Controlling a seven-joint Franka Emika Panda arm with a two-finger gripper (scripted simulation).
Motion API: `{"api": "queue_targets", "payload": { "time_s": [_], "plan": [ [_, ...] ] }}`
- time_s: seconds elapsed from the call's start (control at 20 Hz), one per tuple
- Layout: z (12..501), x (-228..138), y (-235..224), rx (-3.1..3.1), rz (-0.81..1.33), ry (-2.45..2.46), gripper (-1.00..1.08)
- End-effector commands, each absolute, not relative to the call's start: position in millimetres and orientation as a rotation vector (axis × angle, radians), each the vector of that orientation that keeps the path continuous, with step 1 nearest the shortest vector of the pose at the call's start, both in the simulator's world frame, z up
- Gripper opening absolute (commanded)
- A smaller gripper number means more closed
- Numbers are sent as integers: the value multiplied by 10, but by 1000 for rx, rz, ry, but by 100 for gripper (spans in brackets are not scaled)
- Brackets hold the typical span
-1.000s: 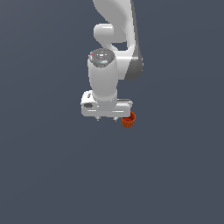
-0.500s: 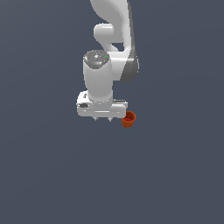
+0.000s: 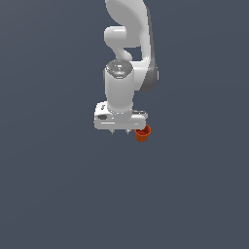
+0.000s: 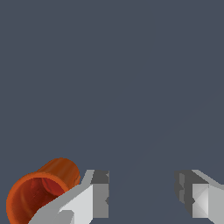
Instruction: Pick up the object and move it to a goal position.
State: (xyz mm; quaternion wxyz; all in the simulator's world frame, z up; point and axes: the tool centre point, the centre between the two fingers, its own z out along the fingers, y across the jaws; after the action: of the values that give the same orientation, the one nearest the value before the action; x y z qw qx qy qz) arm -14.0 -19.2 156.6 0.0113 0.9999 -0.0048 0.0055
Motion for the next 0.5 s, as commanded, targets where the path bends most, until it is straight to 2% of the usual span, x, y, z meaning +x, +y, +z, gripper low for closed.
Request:
{"api": "queue_targets", "payload": {
  "time_s": [0.0,0.45],
  "plan": [
    [1484,-225,-86,3111,26,16,28],
    [1161,-654,356,3082,73,155,28]
  ]
}}
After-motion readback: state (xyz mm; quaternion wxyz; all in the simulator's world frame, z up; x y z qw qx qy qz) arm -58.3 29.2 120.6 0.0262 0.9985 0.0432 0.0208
